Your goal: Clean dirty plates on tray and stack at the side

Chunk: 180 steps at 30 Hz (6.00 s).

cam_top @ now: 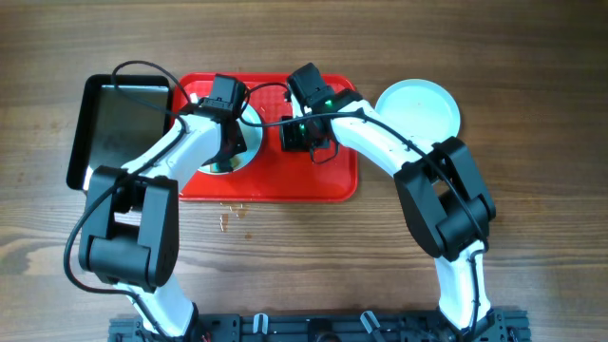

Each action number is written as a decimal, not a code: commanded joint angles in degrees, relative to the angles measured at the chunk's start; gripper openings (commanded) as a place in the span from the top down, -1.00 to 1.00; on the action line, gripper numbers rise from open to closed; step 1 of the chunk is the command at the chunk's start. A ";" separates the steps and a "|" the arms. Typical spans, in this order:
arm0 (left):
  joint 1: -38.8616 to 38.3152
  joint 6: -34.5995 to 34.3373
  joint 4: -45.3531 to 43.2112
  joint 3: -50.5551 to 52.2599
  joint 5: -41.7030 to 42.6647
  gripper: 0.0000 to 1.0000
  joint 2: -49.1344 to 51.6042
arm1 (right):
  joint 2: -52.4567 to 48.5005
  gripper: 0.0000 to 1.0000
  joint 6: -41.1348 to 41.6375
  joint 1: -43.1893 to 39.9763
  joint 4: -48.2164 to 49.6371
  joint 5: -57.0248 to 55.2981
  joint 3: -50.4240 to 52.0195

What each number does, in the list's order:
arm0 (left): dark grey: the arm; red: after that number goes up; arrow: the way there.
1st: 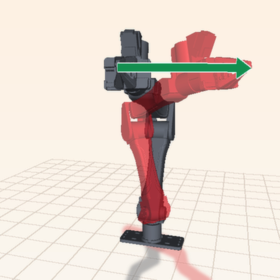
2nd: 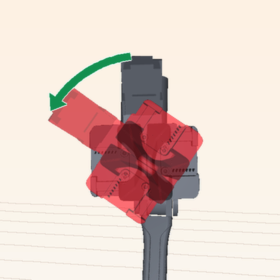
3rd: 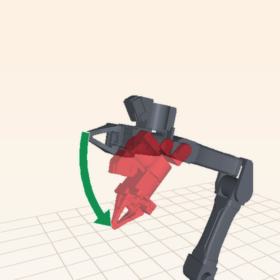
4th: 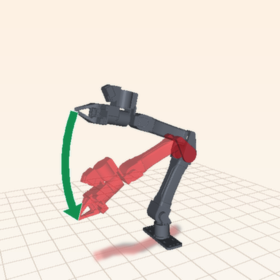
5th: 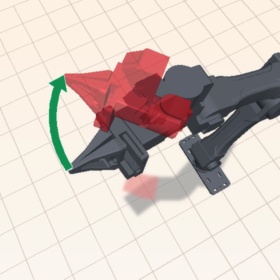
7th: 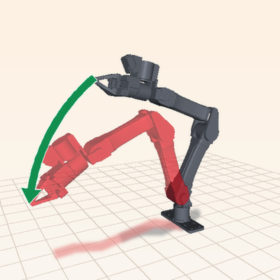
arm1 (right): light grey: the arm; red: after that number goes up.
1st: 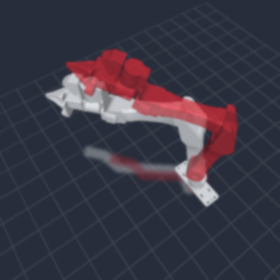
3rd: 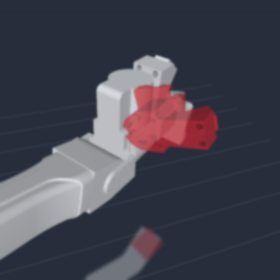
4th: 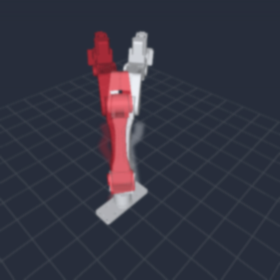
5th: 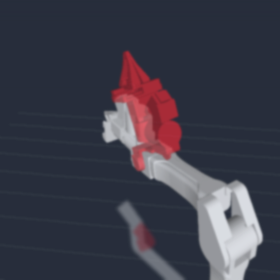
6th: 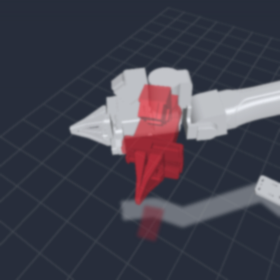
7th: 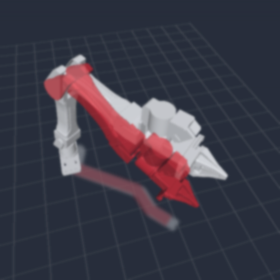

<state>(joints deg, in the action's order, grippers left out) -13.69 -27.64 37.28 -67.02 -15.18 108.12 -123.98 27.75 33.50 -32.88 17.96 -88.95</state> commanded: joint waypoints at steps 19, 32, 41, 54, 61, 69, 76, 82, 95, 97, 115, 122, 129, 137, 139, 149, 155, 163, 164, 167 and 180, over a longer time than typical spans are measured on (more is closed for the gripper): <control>6.14 -1.95 -7.30 0.22 9.29 0.92 1.62 | -9.44 0.91 9.79 0.02 10.97 2.21 0.35; 6.14 7.96 -8.76 0.22 44.46 0.92 1.62 | -9.53 0.91 9.70 0.02 10.40 2.73 0.35; 18.73 6.23 -2.86 -9.51 45.46 0.92 -5.49 | -9.53 0.91 9.51 -2.12 9.68 6.62 0.33; 21.86 6.21 8.63 -9.49 27.06 0.92 -7.61 | 3.85 0.91 -3.23 -3.45 -7.21 -13.27 -3.85; 21.86 6.21 8.85 -9.49 27.06 0.92 -7.61 | 11.58 0.92 -6.58 -3.45 -10.71 -28.85 -3.85; 21.86 6.21 8.90 -9.31 27.06 0.92 -7.61 | 20.28 0.92 -16.85 1.62 -12.31 -58.23 -3.85; 21.86 6.19 9.09 -9.01 27.08 0.92 -7.61 | 20.28 0.91 -17.31 12.55 -13.00 -86.79 -3.85; 21.86 6.19 9.09 -9.01 27.08 0.92 -7.61 | 20.28 0.91 -17.22 11.34 -13.07 -67.30 -3.85; 21.86 6.21 9.09 -9.01 27.08 0.92 -7.61 | 20.33 0.91 -5.05 -29.79 -19.34 -20.68 -2.89; 21.86 6.21 9.09 -9.01 27.08 0.92 -7.61 | 20.33 0.91 -5.07 -35.71 -19.02 -20.68 -0.17; 24.13 13.86 7.80 -12.46 24.46 0.92 -7.78 | 20.39 -0.14 -18.84 -31.67 -13.68 -1.18 2.51; 29.24 29.11 7.56 -13.16 9.92 0.92 -7.58 | 19.06 -0.25 -16.63 -16.83 -7.85 -3.65 0.55; 33.40 30.27 4.59 -11.63 9.92 0.79 -1.81 | 16.50 -0.29 -16.76 -14.21 -8.26 -4.42 0.55; 34.69 30.18 2.99 -11.63 9.97 -1.00 0.81 | 16.50 -0.29 -16.90 -14.21 -8.35 -4.42 0.55; 34.32 30.16 3.06 -11.69 10.03 -1.00 0.31 | 16.50 -0.29 -17.09 -14.21 -8.33 -4.42 0.55; 26.08 27.12 11.72 -11.85 13.75 -1.00 -22.23 | 16.50 -0.33 -17.25 -14.23 -7.61 -4.46 0.55; 25.05 27.12 14.23 -11.85 27.45 -1.00 -32.06 | 16.50 -0.38 -17.25 -14.23 -6.60 -4.44 0.55; 25.05 27.19 19.54 -11.85 31.89 -0.99 -37.46 | 16.50 -0.40 -17.22 -14.23 -2.80 -5.77 0.55; 25.05 27.19 19.85 -11.85 31.91 -1.00 -38.91 | 16.50 -0.41 -17.25 -14.23 -2.19 -5.97 0.55; 25.05 27.21 20.50 -11.82 31.89 -1.00 -42.75 | 16.52 -0.54 -17.22 -14.23 -0.17 -5.97 0.55; 25.05 28.70 9.18 13.97 37.77 -1.00 -70.49 | 17.99 -0.99 -17.29 -14.23 10.38 -5.95 0.55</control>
<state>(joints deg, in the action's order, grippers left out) 11.51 0.16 49.30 -58.92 17.72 43.94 -106.30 10.59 19.09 -24.62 12.64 -87.74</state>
